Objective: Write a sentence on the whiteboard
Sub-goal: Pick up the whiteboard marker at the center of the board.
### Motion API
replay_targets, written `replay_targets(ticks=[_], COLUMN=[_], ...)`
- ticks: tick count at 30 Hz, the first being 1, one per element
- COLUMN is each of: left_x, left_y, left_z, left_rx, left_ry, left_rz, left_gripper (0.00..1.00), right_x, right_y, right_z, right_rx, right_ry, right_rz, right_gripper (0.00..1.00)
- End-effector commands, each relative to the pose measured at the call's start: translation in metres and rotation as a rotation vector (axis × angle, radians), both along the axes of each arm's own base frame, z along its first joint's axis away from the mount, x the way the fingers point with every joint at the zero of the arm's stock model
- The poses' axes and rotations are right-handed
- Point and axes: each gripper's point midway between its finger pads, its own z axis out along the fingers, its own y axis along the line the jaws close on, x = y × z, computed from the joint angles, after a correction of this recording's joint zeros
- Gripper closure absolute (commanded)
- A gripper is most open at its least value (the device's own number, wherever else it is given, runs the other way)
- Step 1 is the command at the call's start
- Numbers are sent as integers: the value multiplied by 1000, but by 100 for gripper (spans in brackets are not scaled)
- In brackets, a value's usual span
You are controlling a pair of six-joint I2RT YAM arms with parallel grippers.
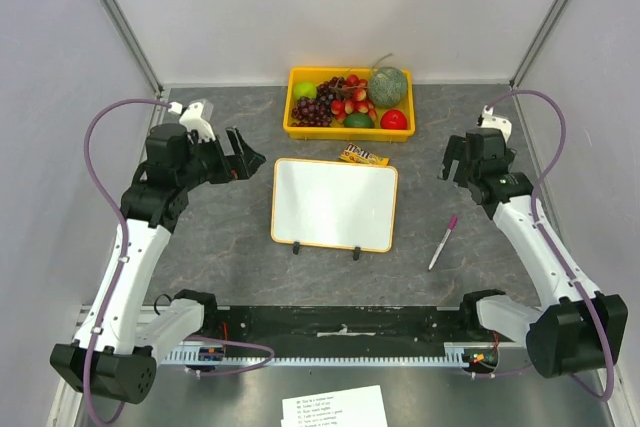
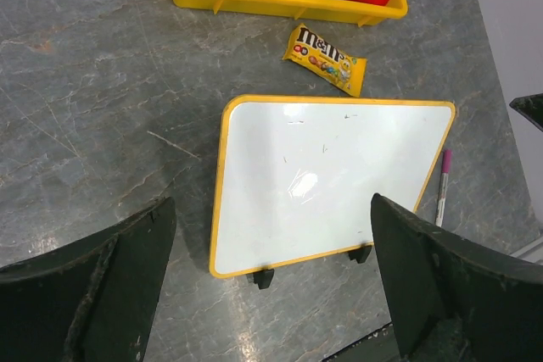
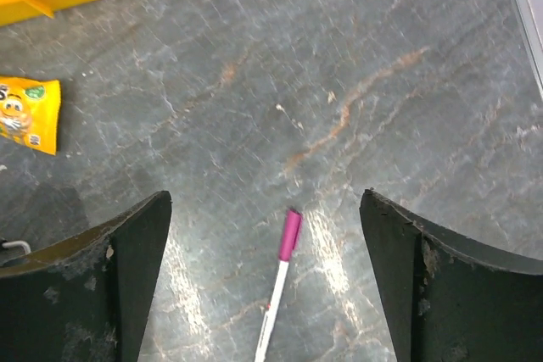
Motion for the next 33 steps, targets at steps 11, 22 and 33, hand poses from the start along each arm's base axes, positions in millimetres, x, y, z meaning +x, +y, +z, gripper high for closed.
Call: replay_targets(ticks=[11,22,33], left_x=[-4,-7,-7], left_y=[5,-8,-12], left_z=[3,1,0], left_rx=[84,57,40], left_ry=[-63,-78,-76], left_rz=[-48,-129,-150], left_gripper=[0,0,1], right_x=[-67,-86,-95], right_y=[9,22,26], right_z=[-51,-127,-173], right_rx=[140,205,282], right_ry=[290,492,586], right_rz=[-19,-24,-19], right_gripper=[6,24,66])
